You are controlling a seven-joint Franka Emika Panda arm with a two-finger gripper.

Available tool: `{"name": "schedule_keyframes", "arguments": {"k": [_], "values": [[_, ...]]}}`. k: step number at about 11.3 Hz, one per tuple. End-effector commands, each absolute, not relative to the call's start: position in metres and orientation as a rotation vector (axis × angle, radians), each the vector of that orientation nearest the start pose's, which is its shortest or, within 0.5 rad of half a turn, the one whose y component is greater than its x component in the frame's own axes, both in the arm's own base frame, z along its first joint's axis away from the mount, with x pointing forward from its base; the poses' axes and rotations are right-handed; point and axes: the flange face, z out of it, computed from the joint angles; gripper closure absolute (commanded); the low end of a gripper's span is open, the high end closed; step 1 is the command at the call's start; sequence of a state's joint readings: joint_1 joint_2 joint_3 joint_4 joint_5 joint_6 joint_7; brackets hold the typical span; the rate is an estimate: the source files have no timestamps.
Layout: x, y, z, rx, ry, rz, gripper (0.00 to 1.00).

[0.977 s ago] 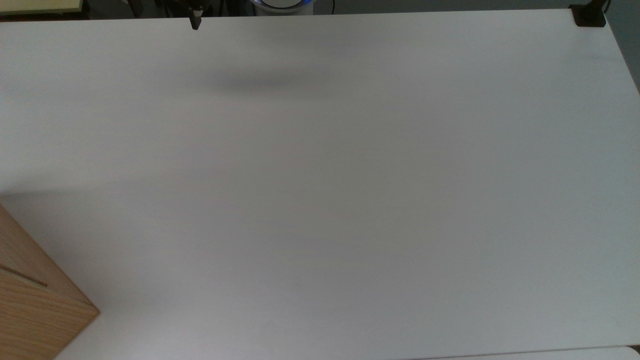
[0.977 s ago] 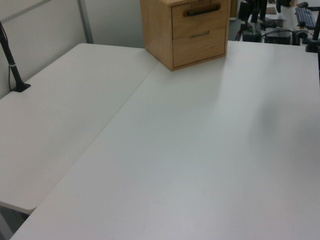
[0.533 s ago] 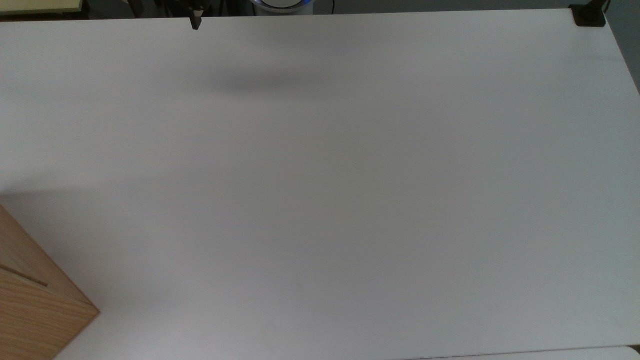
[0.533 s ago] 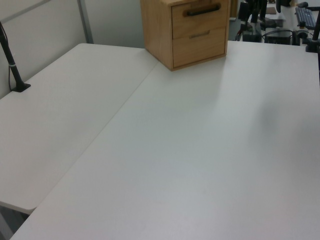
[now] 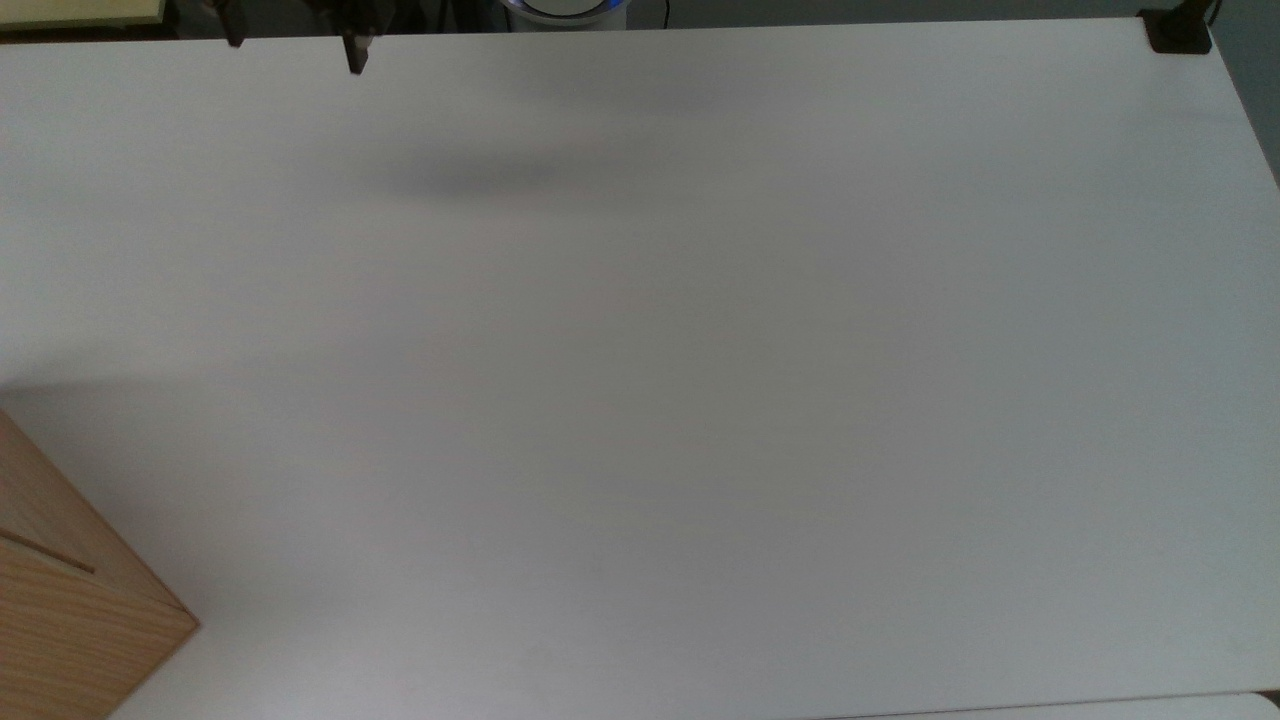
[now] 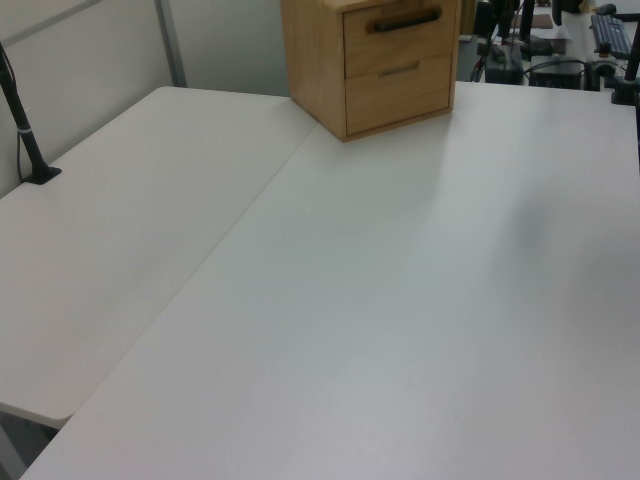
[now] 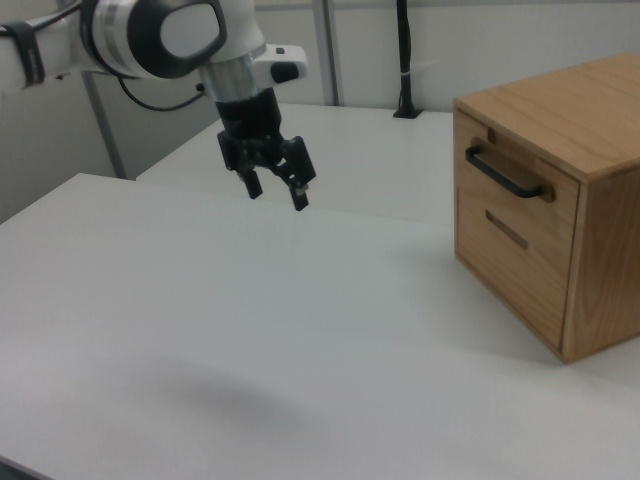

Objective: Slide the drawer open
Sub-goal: 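Move the gripper to the upper drawer's black handle and grasp it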

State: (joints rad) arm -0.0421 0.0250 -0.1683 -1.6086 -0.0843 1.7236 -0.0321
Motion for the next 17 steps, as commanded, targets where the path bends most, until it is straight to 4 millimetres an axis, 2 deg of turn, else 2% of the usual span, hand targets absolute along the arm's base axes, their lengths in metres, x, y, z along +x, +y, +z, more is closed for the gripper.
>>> {"name": "schedule_keyframes", "arguments": {"k": [1, 3, 4, 6, 7, 8, 9, 13, 16, 17], "values": [[0.601, -0.15, 0.582, -3.329, -0.176, -0.277, 0.0], [0.617, -0.183, 0.574, -3.35, -0.728, -0.383, 0.0], [0.623, -0.198, 0.568, -3.348, -0.883, -0.418, 0.0], [0.646, -0.223, 0.565, -3.417, -0.978, -0.637, 0.0], [0.658, -0.234, 0.555, -3.464, -1.052, -0.7, 0.01], [0.669, -0.246, 0.551, -3.513, -1.127, -0.776, 0.1], [0.679, -0.252, 0.549, -3.544, -1.199, -0.828, 0.14], [0.71, -0.264, 0.543, -3.622, -1.444, -0.88, 0.23], [0.72, -0.275, 0.516, -3.633, -1.593, -0.871, 0.32], [0.724, -0.276, 0.509, -3.634, -1.621, -0.85, 0.33]]}}
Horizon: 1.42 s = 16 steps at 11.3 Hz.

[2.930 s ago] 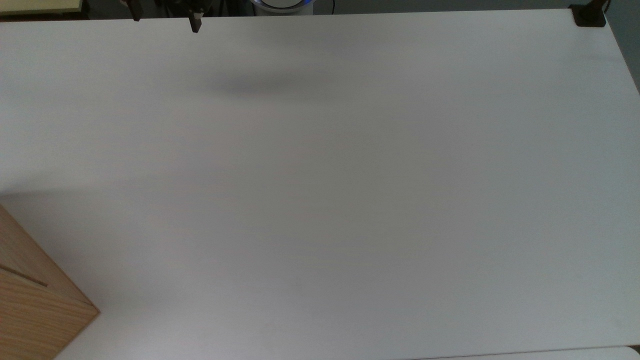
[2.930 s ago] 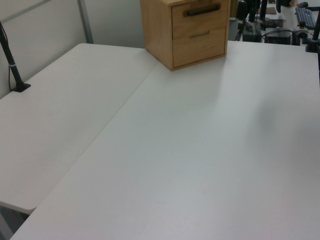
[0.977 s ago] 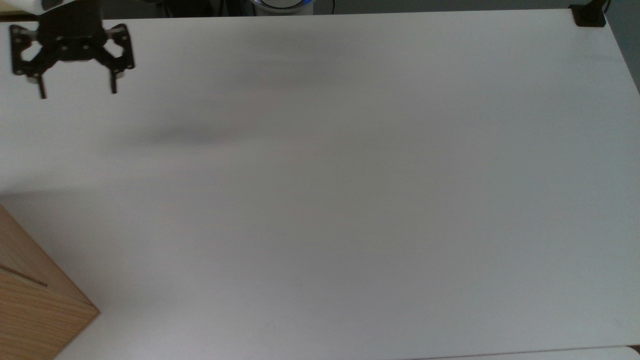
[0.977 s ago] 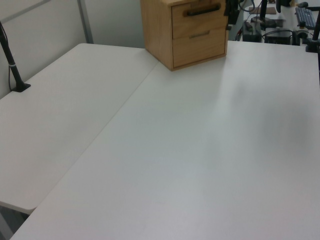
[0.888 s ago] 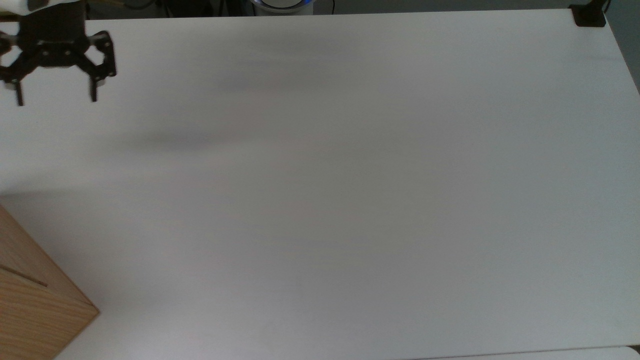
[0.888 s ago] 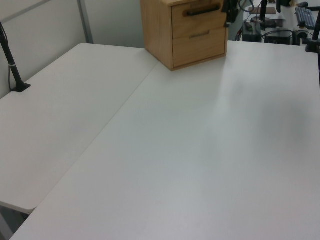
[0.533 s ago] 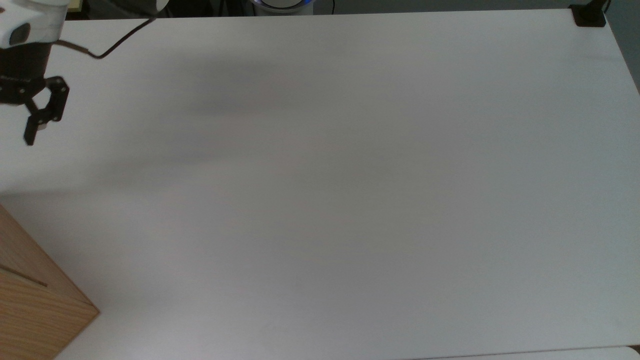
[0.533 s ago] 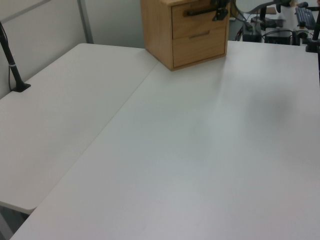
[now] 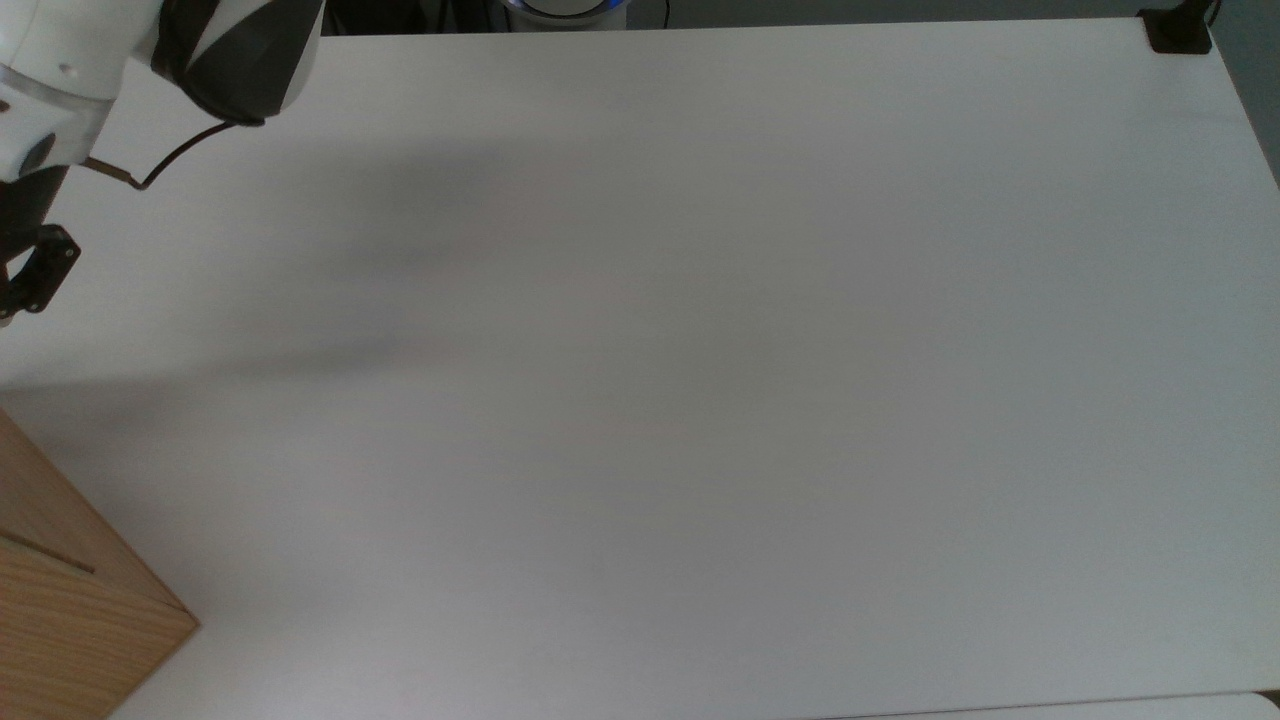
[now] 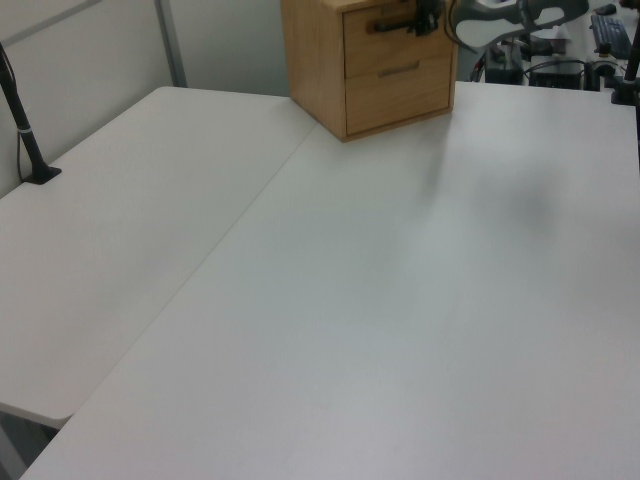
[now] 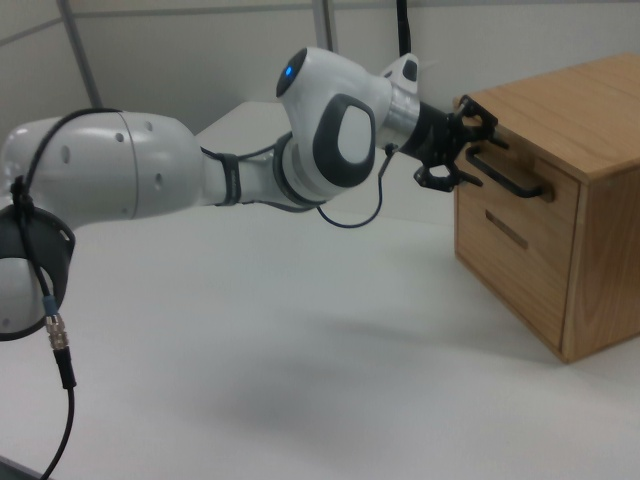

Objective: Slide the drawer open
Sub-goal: 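Move the gripper to the upper drawer's black handle and grasp it, then pull the handle straight out, sliding the upper drawer open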

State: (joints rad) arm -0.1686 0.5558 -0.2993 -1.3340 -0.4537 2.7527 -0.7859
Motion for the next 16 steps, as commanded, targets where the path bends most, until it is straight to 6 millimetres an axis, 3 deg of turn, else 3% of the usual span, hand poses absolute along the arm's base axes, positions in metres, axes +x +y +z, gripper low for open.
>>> {"name": "schedule_keyframes", "arguments": {"k": [1, 2, 4, 5, 6, 11, 14, 16], "values": [[0.723, -0.28, 0.506, 1.963, 0.892, 0.44, 0.37], [0.724, -0.278, 0.503, 1.966, 0.898, 0.436, 0.47], [0.723, -0.27, 0.496, 1.982, 0.909, 0.436, 0.83], [0.721, -0.265, 0.505, 1.99, 0.897, 0.461, 0.87], [0.717, -0.258, 0.519, 1.993, 0.887, 0.487, 0.89], [0.669, -0.235, 0.545, 2.102, 0.82, 0.568, 0.96], [0.625, -0.191, 0.568, 2.177, 0.815, 0.661, 0.97], [0.601, -0.164, 0.568, 2.226, 0.83, 0.676, 0.97]]}}
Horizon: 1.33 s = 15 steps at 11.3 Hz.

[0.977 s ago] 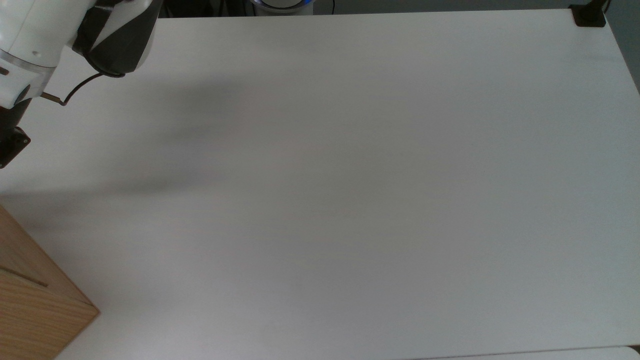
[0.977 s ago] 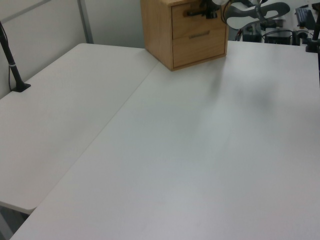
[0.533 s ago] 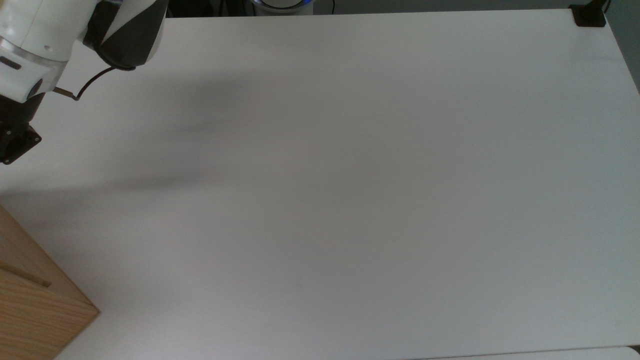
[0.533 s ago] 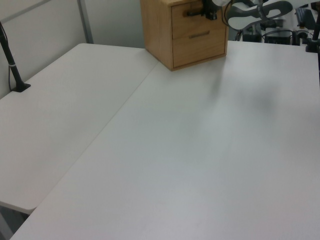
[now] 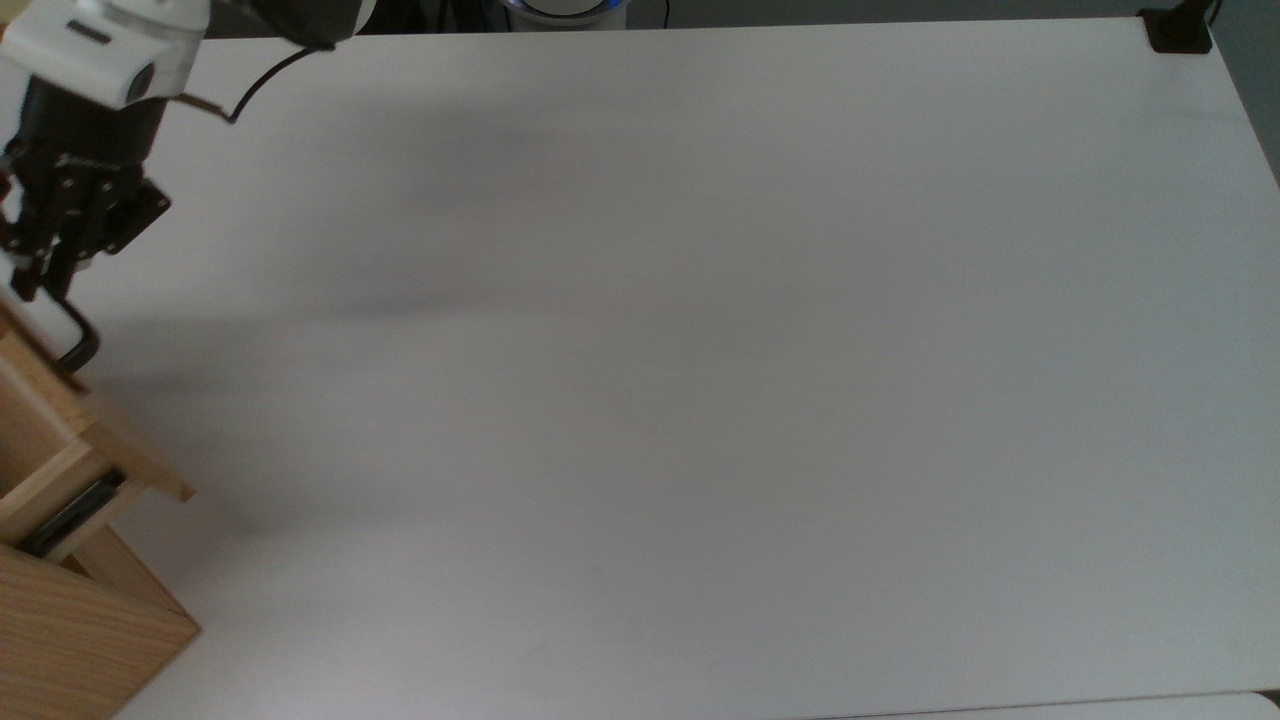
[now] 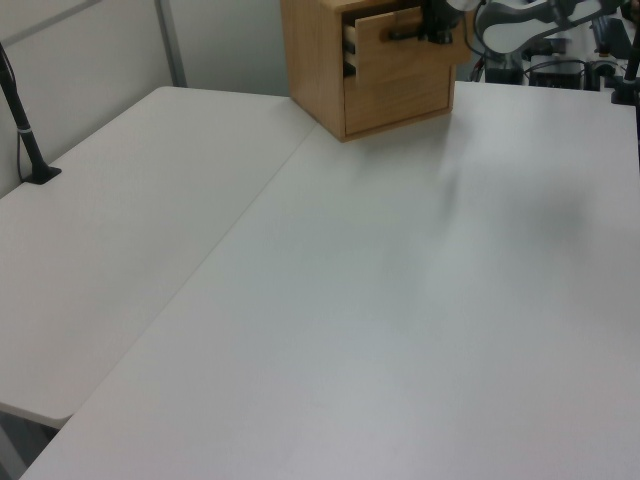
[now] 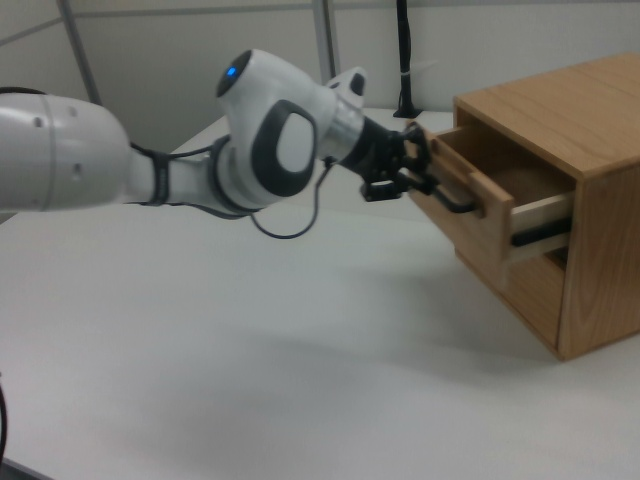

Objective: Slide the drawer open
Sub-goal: 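Pull the handle straight out, sliding the upper drawer open, then open the gripper, release the handle and lift away from the drawer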

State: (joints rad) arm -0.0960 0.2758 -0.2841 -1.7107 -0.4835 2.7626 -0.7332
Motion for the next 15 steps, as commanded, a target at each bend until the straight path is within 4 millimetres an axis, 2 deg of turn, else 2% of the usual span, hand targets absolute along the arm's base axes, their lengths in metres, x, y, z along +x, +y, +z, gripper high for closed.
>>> {"name": "schedule_keyframes", "arguments": {"k": [1, 4, 6, 7, 8, 9, 10, 11, 13, 15], "values": [[0.595, -0.151, 0.567, 2.249, 0.846, 0.66, 0.97], [0.586, -0.126, 0.579, 2.313, 0.843, 0.595, 0.97], [0.582, -0.11, 0.579, 2.35, 0.866, 0.521, 0.92], [0.582, -0.101, 0.576, 2.387, 0.869, 0.504, 0.77], [0.582, -0.1, 0.577, 2.445, 0.838, 0.527, 0.43], [0.582, -0.101, 0.578, 2.491, 0.803, 0.556, 0.0], [0.582, -0.102, 0.579, 2.532, 0.767, 0.574, 0.0], [0.582, -0.091, 0.585, 2.624, 0.675, 0.55, 0.0], [0.579, -0.056, 0.609, 2.884, 0.325, 0.395, 0.0], [0.577, -0.026, 0.611, 3.049, -0.022, 0.228, 0.0]]}}
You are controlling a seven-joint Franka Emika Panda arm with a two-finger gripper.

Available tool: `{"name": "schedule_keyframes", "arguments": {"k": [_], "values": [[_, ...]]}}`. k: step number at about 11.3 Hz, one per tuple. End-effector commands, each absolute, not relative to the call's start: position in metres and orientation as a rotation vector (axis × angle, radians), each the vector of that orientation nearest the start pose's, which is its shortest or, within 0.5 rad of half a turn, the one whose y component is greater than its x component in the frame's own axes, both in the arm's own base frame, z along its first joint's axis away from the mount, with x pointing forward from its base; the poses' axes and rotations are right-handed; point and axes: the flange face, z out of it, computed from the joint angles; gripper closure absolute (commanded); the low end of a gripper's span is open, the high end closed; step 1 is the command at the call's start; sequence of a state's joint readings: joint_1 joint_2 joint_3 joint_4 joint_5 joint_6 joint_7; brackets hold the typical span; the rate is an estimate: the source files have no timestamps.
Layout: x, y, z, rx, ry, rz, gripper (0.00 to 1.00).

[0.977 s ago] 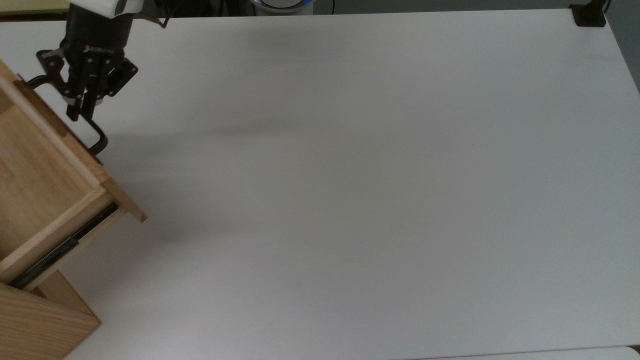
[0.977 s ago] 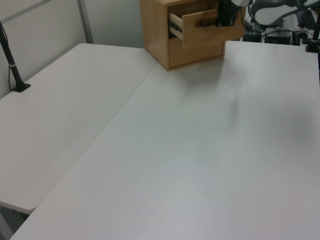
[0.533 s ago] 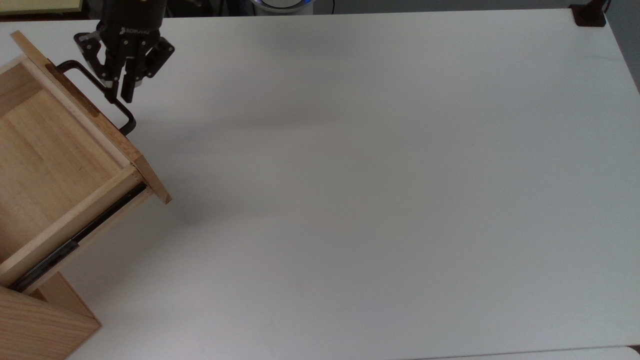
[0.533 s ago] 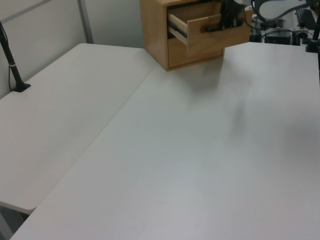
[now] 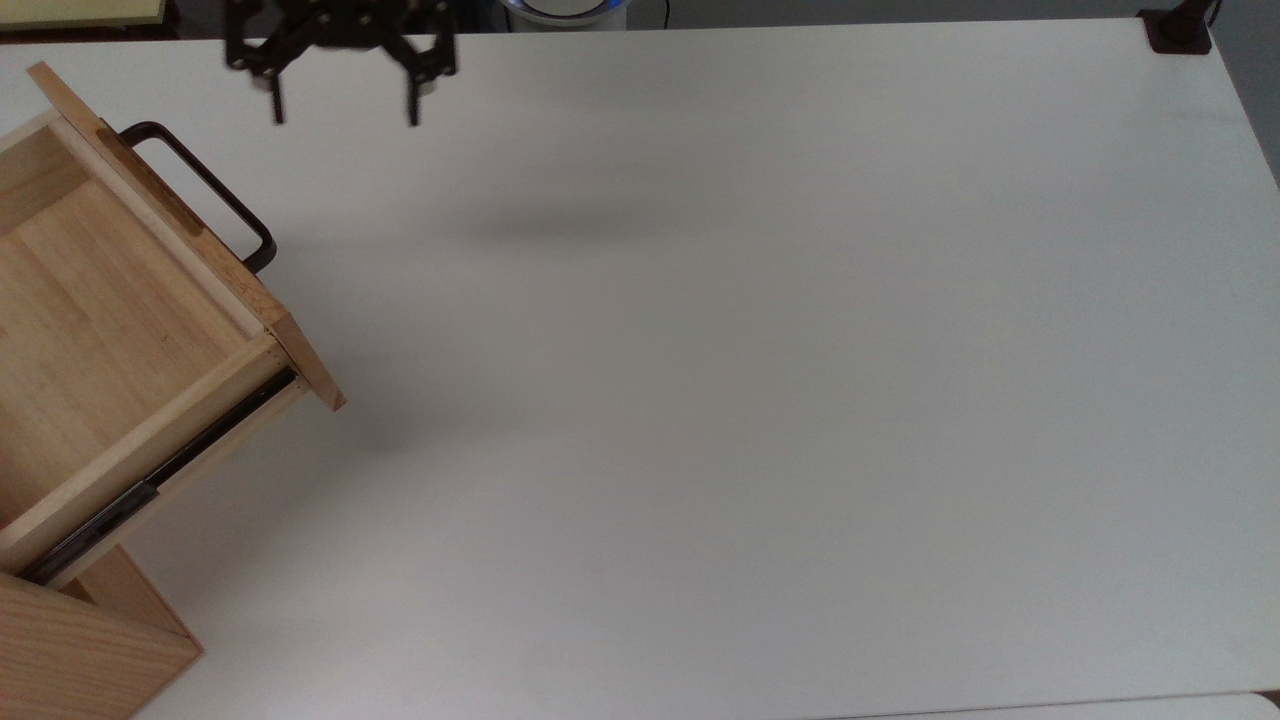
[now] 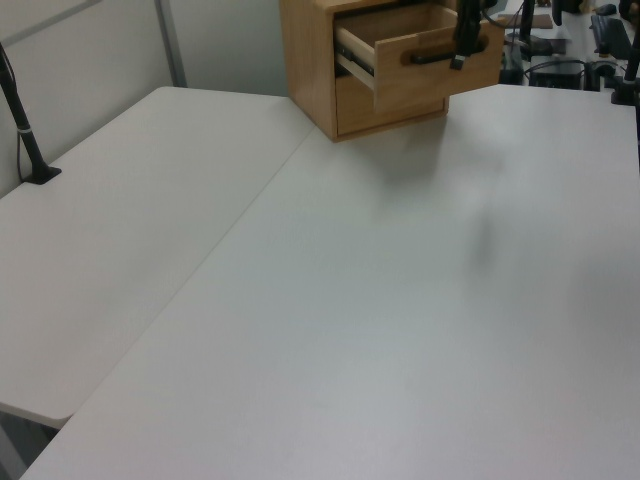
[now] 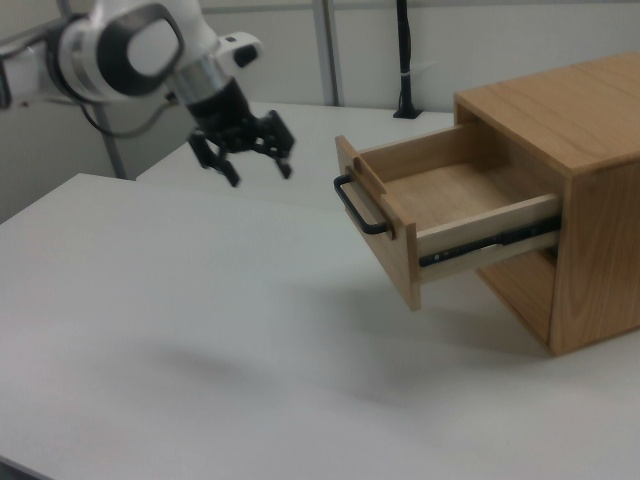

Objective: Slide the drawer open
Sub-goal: 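Open the gripper, release the handle and lift away from the drawer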

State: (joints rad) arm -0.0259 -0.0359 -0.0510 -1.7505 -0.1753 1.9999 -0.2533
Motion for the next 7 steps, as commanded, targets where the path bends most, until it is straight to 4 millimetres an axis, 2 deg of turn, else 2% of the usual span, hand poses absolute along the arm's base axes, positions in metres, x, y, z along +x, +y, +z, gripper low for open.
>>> {"name": "schedule_keyframes", "arguments": {"k": [1, 4, 7], "values": [[0.574, -0.013, 0.604, -3.19, 0.162, -0.145, 0.0], [0.555, 0.005, 0.605, -3.159, 0.208, 0.067, 0.0], [0.558, 0.003, 0.596, -3.146, 0.222, 0.103, 0.0]]}}
